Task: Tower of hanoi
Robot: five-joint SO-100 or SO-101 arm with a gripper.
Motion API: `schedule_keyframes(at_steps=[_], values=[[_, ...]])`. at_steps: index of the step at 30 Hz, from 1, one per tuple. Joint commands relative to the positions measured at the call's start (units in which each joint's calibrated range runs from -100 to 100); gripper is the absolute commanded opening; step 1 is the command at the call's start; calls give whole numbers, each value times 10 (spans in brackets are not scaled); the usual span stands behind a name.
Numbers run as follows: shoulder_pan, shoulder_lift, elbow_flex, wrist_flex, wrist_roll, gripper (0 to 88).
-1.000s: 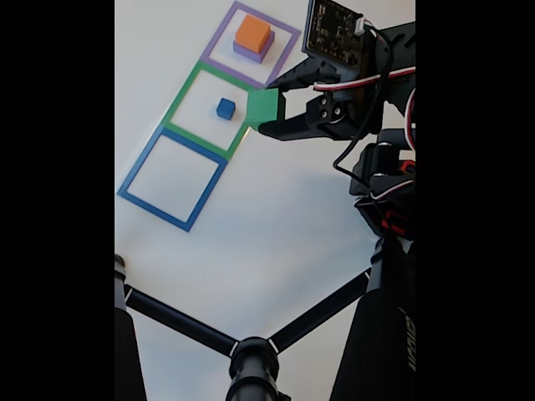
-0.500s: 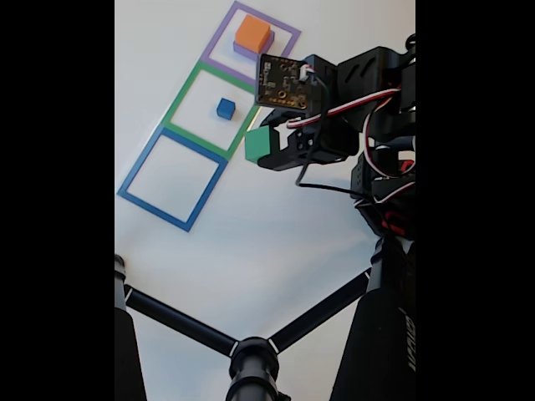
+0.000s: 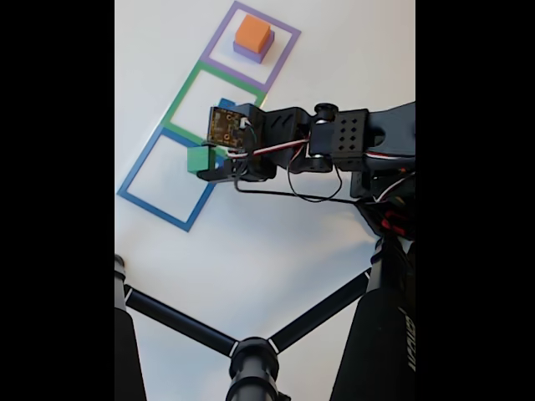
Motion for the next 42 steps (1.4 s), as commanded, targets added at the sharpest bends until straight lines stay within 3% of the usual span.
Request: schedule_keyframes(at_steps=[1,8,14,36,42], values=[[-9,119,3,-209,2,71],[-14,282,28,-437,2,71],[-12,386,20,-544,2,74],[-14,551,-89,-585,2,84],[-13,557,-80,-593,2,231]])
